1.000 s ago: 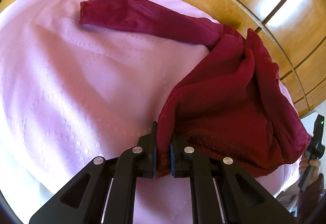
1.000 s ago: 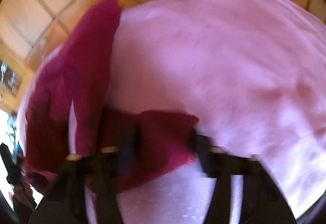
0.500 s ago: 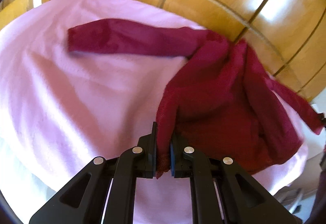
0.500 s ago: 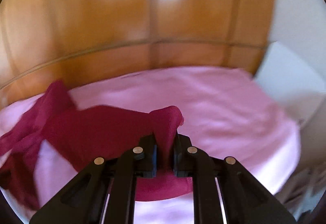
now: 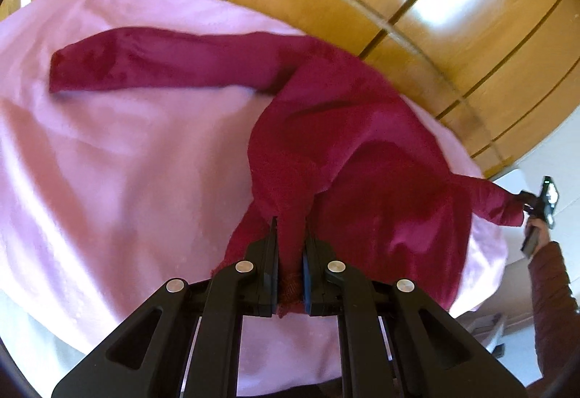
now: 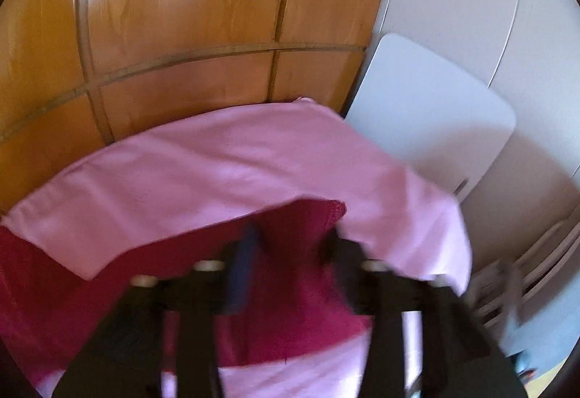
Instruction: Fold small clothes
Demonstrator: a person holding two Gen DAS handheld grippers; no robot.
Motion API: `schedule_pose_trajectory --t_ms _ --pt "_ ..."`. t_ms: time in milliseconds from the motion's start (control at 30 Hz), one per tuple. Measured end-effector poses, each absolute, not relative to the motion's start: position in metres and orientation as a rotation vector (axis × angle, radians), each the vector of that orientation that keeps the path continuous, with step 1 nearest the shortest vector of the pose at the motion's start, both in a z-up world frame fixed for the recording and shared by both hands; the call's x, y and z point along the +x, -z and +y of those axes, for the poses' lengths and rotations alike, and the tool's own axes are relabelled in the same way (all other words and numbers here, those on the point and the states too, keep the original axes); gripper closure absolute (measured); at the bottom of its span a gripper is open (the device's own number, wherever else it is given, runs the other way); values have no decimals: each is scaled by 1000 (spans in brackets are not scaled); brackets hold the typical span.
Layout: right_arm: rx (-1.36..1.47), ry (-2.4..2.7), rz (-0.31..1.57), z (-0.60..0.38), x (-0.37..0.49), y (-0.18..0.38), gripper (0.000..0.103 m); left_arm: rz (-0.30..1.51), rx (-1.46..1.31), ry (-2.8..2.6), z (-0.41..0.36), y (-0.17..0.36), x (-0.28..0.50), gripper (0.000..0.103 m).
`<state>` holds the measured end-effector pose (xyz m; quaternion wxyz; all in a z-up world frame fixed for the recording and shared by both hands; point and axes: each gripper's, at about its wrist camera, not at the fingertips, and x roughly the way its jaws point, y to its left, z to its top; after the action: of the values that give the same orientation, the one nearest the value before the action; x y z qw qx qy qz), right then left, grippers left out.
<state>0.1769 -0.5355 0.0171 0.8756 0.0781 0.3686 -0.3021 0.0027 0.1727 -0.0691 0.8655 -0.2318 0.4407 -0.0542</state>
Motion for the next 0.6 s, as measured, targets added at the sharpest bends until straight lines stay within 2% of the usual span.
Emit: schedule_pose_trajectory --t_ms 67,233,400,500,533,567,600 --pt "169 555 766 -517 171 -14 39 930 -465 85 177 72 5 95" --pt "253 37 873 -423 135 10 35 937 -465 76 190 79 9 95" --pt "347 -471 1038 -296 93 57 33 929 -469 85 194 81 8 95" --pt "324 -583 1147 -238 81 90 35 913 -472 103 194 80 6 95" --pt "281 -588 1180 -222 79 99 54 910 -474 106 195 79 5 95" --pt "256 -595 1200 -213 76 105 88 907 -477 110 196 79 4 95" --pt "244 -598 1208 -209 76 105 97 904 -482 118 196 79 3 95"
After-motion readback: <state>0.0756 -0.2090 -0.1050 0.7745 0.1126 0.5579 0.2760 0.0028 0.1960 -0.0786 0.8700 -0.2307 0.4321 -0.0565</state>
